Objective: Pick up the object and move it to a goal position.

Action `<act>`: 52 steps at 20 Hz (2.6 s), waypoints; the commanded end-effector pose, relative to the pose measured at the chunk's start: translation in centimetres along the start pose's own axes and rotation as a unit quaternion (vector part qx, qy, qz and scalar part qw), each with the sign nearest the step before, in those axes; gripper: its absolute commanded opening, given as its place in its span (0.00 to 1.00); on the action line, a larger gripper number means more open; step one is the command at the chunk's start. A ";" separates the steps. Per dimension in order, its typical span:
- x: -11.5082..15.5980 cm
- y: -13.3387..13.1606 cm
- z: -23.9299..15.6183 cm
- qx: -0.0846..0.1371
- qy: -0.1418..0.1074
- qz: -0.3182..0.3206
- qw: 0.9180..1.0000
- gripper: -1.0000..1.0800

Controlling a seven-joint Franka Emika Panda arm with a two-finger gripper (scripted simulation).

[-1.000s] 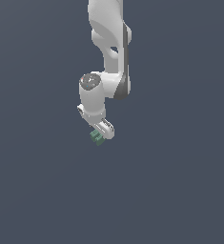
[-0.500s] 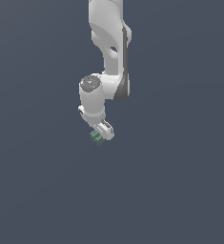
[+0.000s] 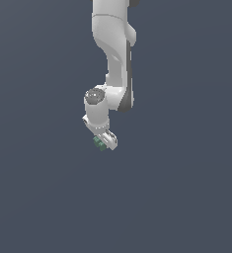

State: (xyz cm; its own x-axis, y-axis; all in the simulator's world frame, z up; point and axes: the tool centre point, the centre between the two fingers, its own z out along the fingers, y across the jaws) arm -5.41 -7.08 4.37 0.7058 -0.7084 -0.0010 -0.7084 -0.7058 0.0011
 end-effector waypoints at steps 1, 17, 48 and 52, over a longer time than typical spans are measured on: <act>0.1 -0.1 0.4 0.000 0.000 0.000 1.000 0.96; -0.1 -0.3 -0.1 0.001 0.001 0.000 1.000 0.00; -7.5 -9.8 -26.8 0.000 0.002 0.001 1.000 0.00; -8.5 -11.3 -30.9 0.000 0.002 0.001 1.000 0.00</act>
State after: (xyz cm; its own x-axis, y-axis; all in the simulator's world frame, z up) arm -3.43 6.27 33.71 0.7046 -0.7096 0.0031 -0.7096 -0.7046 0.0012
